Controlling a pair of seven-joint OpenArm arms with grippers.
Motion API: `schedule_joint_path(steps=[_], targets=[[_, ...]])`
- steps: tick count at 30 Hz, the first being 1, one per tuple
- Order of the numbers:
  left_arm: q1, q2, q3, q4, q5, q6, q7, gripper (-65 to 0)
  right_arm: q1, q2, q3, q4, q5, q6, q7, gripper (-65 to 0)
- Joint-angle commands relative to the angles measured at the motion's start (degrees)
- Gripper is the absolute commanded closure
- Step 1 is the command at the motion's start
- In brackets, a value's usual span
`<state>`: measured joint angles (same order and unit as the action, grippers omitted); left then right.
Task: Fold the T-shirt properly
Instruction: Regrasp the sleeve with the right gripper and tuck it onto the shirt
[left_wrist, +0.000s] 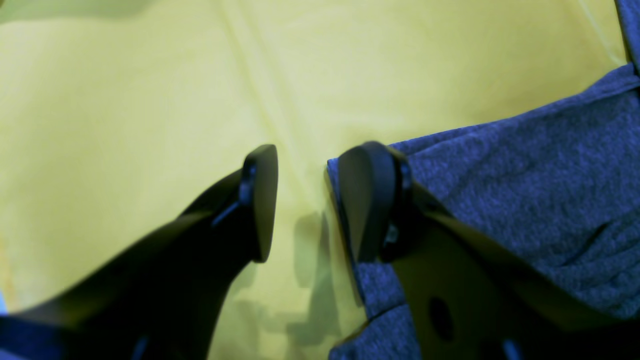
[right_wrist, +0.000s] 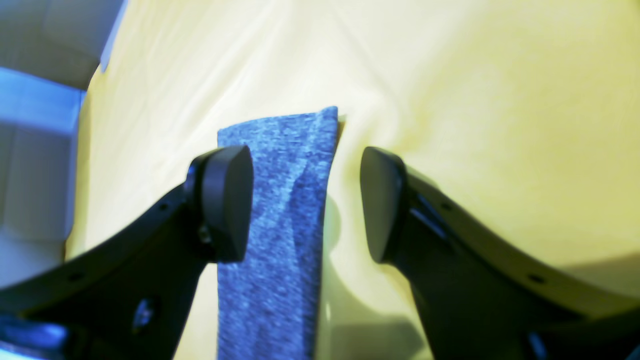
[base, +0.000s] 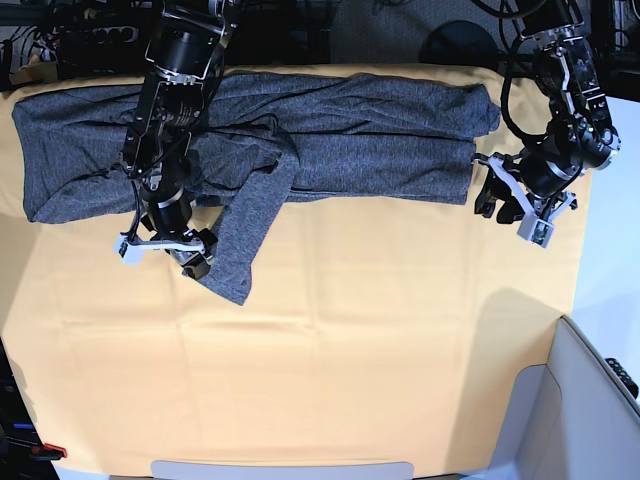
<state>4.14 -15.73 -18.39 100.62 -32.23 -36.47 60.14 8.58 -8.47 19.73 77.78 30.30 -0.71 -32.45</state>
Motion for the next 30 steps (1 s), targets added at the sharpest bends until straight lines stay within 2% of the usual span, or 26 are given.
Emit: schedule_joint_path(steps=[1, 3, 12, 19, 30], targets=[[-0.8, -0.6, -0.1, -0.2, -0.8, -0.1, -0.8, -23.3, -0.3, -0.5, -1.2, 0.0, -0.5, -2.7, -4.1, -34.5], [-0.8, -0.6, -0.1, -1.4, -0.8, -0.1, -1.0, -23.3, -0.3, -0.5, -2.5, 0.2, -0.5, -5.3, -4.1, -34.5], [-0.8, -0.6, -0.1, -2.5, -0.8, -0.1, -1.3, -23.3, 0.7, -0.5, -3.4, -0.3, -0.8, -12.6, -4.2, -34.5], [-1.7, -0.6, -0.1, -2.5, -0.8, -0.1, -0.8, -23.3, 3.0, -0.5, -11.7, 0.1, -0.9, -17.9, -4.1, -34.6], [-2.0, -0.6, -0.1, -2.5, -0.8, -0.1, -0.8, -23.3, 3.8, -0.5, -13.3, -0.2, -0.8, -18.0, -4.1, -34.2]])
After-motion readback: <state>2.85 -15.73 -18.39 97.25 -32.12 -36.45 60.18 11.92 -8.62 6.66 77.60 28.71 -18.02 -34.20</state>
